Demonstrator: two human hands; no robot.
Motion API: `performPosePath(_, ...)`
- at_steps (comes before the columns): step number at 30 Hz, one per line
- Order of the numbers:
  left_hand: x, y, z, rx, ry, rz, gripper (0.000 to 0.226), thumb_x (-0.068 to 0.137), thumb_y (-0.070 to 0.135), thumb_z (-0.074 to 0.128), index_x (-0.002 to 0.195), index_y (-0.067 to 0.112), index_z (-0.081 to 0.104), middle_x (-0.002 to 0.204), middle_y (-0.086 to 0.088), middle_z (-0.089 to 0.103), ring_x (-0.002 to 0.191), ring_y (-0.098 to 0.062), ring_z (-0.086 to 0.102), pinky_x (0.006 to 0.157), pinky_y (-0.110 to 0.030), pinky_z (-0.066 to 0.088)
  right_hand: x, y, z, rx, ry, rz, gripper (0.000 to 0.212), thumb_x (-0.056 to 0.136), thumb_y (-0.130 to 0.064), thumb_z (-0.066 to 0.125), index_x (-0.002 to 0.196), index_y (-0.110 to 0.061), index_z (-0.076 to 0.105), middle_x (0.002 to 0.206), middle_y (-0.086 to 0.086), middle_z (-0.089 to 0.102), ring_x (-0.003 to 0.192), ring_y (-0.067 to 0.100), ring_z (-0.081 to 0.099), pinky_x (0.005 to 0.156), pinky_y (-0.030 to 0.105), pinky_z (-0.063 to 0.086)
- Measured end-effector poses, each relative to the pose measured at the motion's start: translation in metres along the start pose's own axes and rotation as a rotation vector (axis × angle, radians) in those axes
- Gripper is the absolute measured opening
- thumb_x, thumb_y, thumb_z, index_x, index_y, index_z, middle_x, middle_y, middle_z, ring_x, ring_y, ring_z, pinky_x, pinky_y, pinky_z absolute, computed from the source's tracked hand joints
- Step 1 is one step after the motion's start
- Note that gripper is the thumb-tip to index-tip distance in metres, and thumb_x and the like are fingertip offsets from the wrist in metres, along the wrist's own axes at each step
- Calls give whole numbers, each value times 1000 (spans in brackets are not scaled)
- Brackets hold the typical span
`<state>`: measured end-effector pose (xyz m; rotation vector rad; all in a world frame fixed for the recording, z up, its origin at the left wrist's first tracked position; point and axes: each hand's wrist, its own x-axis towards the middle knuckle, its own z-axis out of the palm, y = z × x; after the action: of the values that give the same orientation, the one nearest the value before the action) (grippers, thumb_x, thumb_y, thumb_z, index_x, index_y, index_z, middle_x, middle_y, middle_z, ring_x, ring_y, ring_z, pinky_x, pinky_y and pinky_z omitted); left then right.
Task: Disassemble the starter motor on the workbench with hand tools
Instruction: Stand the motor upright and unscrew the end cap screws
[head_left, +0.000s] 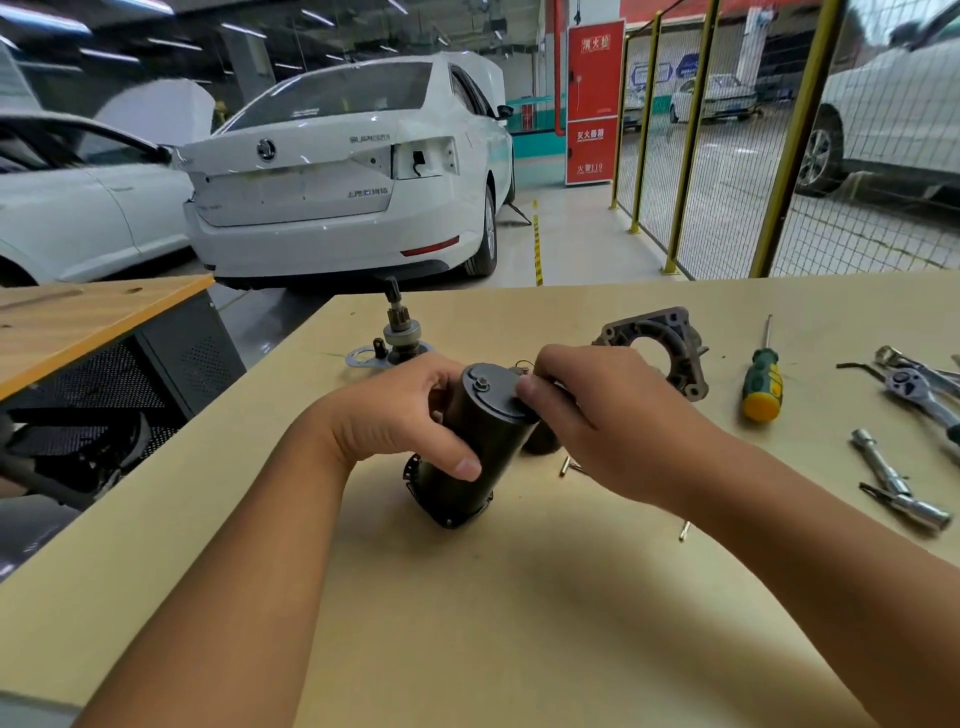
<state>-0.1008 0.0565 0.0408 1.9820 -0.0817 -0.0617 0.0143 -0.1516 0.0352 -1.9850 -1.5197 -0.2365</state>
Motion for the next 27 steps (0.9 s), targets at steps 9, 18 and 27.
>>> performPosePath(9,7,-5,6,-5,-33,39,56,62,21,83,117,29,75,112,-2,76,108,-23,72,90,-29,57,0,2,-16,-93,-168,-72,24,103,-43,31,88,-27,40,71,-7,49,68,19,48,58,41,39)
performPosePath(18,13,-17,10,-131,-32,39,61,61,23,79,122,25,72,114,-14,74,106,-35,72,91,-45,59,2,19,-31,76,-166,-44,8,105,-33,46,97,-33,45,80,-12,57,72,10,57,63,31,47)
performPosePath(27,23,-17,22,-131,-49,81,63,58,19,81,120,21,73,111,-7,76,103,-25,73,88,-34,58,-9,122,-97,1018,443,554,10,103,-12,49,105,-14,58,67,6,48,48,14,32,48,25,24)
